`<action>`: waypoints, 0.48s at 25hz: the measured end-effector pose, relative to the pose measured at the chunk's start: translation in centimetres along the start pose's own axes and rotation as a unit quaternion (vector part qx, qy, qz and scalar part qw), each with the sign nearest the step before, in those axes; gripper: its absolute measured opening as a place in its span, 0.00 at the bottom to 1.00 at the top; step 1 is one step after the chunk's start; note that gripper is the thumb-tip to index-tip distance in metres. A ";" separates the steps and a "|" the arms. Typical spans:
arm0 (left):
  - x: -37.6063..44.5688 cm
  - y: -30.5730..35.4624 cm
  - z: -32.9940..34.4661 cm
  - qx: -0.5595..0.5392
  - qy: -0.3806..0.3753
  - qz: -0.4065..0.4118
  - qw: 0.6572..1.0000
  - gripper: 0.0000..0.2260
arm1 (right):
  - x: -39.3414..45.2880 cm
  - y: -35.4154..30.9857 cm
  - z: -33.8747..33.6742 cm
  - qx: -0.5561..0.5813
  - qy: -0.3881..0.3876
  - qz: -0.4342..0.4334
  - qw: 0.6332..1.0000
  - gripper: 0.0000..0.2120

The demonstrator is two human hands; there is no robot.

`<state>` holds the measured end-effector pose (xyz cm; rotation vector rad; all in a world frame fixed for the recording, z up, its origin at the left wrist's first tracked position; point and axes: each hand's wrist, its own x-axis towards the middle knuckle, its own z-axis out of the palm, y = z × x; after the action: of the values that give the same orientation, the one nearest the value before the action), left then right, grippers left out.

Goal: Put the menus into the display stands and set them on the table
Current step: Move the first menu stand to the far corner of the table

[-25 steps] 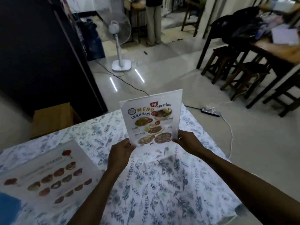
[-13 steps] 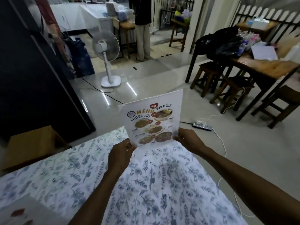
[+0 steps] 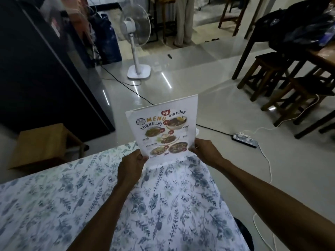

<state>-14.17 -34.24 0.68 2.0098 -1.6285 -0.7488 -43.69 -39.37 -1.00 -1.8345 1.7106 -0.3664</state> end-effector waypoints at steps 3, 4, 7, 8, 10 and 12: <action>2.5 0.0 0.8 -0.007 0.014 -0.018 1.000 0.09 | 2.5 0.5 0.3 0.010 0.001 -0.004 1.000 0.12; 3.1 -0.1 1.1 -0.001 0.019 -0.022 1.000 0.08 | 3.2 0.7 0.6 0.017 0.002 -0.007 1.000 0.12; 4.8 -0.4 2.1 0.027 0.035 -0.018 0.999 0.09 | 4.9 1.4 1.3 0.032 -0.002 -0.024 0.999 0.14; 5.3 -0.5 2.3 0.028 0.040 -0.024 0.999 0.09 | 5.5 1.6 1.4 0.036 -0.002 -0.030 0.999 0.15; 6.2 -0.7 2.5 0.022 0.050 -0.028 0.998 0.09 | 6.6 1.7 1.5 0.033 0.001 -0.040 0.999 0.14; 7.1 -1.0 2.5 0.002 0.054 -0.018 0.998 0.09 | 7.6 1.5 1.5 0.023 0.006 -0.039 0.999 0.13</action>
<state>-14.00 -41.02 -2.81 2.0509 -1.5364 -0.6391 -43.03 -46.40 -4.51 -1.8731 1.6270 -0.4457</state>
